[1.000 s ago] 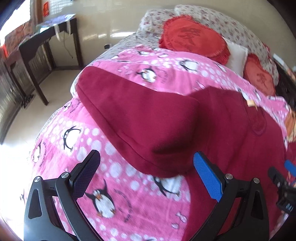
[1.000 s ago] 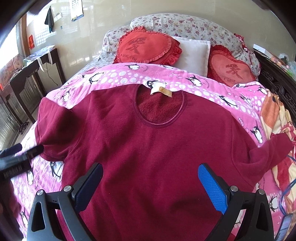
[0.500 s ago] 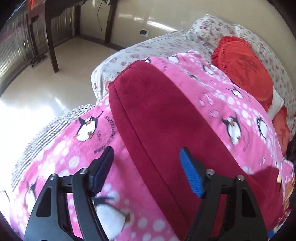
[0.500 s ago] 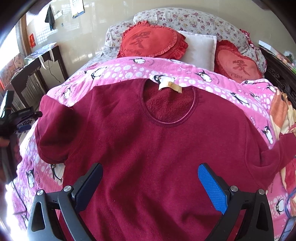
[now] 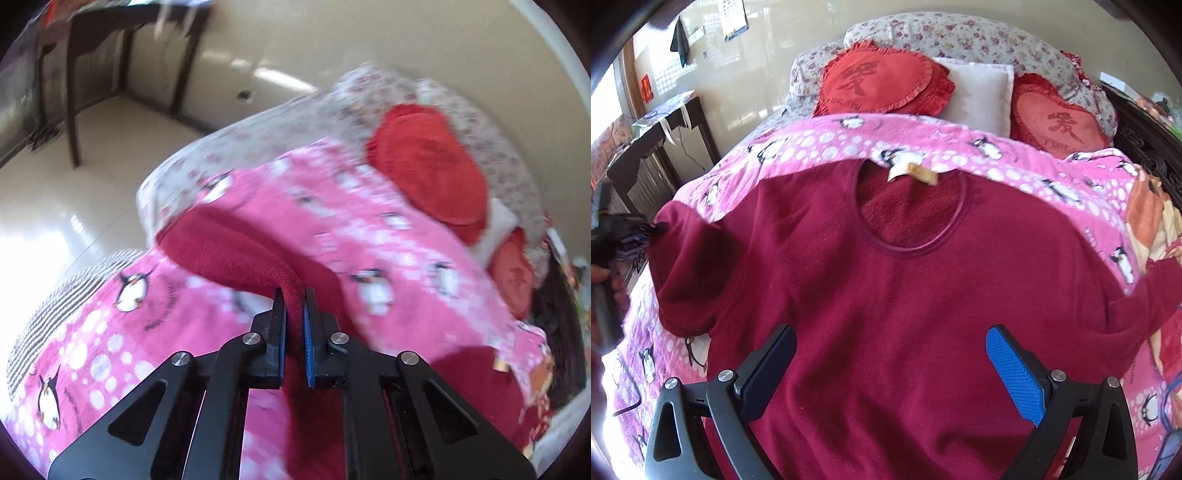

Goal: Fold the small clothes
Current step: 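Grasp the sleeve cuff with the left gripper and lift it, then carry the sleeve across the sweatshirt body and open the left gripper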

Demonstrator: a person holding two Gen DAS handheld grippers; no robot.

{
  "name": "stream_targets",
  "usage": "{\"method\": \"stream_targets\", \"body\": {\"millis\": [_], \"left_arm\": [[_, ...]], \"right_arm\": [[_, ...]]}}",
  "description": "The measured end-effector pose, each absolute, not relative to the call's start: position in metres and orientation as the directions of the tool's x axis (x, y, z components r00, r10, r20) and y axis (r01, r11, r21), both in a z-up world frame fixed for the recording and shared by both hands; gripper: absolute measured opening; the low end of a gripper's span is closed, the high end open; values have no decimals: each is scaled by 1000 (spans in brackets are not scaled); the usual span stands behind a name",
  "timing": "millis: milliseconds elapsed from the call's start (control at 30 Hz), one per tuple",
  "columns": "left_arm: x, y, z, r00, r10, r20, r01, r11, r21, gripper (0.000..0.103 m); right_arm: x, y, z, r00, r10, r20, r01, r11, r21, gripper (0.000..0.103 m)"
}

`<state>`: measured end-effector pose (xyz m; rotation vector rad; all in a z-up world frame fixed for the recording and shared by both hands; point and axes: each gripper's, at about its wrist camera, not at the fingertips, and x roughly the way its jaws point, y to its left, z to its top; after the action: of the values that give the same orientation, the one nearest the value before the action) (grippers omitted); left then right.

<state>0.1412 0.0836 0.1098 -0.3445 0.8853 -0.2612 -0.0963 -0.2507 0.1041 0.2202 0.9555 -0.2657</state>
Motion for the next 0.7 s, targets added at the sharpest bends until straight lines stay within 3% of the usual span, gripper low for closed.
{"method": "stream_targets", "body": {"millis": [167, 300, 533, 700], "left_arm": [[74, 5, 189, 614, -538, -578, 346, 841, -415, 6], [22, -79, 203, 524, -649, -551, 520, 757, -396, 6], [-47, -213, 121, 273, -689, -671, 668, 638, -383, 7], [-75, -241, 95, 189, -640, -745, 731, 598, -328, 33]], "right_arm": [[-112, -282, 119, 578, -151, -802, 391, 914, 110, 102], [-127, -304, 131, 582, -194, -790, 440, 892, 105, 102], [-166, -364, 133, 542, -282, -791, 565, 819, 95, 102], [-193, -392, 128, 517, -292, -804, 613, 783, 109, 102]]}}
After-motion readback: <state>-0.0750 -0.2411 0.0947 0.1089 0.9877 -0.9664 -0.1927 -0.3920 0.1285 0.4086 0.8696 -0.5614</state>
